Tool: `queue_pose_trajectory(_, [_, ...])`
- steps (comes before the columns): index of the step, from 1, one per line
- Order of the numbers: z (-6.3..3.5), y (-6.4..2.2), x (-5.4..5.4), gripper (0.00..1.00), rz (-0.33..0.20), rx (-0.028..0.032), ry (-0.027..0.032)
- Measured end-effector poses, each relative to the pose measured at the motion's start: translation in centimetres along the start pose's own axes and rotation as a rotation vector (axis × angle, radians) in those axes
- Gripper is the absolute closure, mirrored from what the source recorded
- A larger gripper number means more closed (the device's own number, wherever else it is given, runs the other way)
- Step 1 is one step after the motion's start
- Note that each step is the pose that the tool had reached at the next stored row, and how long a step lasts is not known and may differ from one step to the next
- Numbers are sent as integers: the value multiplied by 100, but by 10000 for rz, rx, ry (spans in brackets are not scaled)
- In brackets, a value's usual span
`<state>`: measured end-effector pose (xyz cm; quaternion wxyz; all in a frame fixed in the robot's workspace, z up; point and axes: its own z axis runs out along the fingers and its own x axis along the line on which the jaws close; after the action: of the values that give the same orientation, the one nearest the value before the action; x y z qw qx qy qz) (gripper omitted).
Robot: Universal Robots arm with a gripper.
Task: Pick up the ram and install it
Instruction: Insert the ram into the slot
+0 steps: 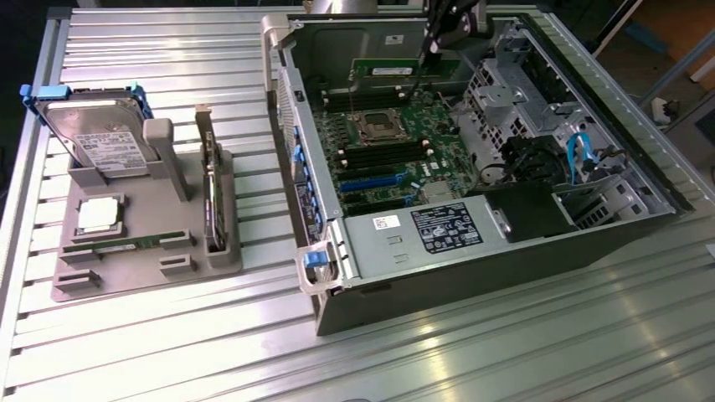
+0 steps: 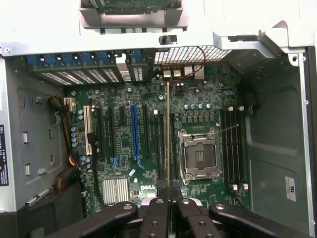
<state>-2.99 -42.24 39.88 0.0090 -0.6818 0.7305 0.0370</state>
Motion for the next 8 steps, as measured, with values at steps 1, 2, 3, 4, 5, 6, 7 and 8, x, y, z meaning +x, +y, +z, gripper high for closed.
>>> queue_pose_trajectory(1, [1,0,-12,88,-1,-1,0])
queue_pose_trajectory(2, [2,1,-25,88,-1,0,0])
queue_pose_trajectory(3, [3,2,-40,88,-2,0,0])
queue_pose_trajectory(4, [4,3,-55,88,-1,0,0])
queue_pose_trajectory(5, [6,4,-74,88,-1,0,-1])
queue_pose_trajectory(6, [8,5,-91,88,-1,0,-1])
queue_pose_trajectory(7, [9,6,-106,88,-1,0,-1])
queue_pose_trajectory(8, [10,7,-120,88,-1,0,-1])
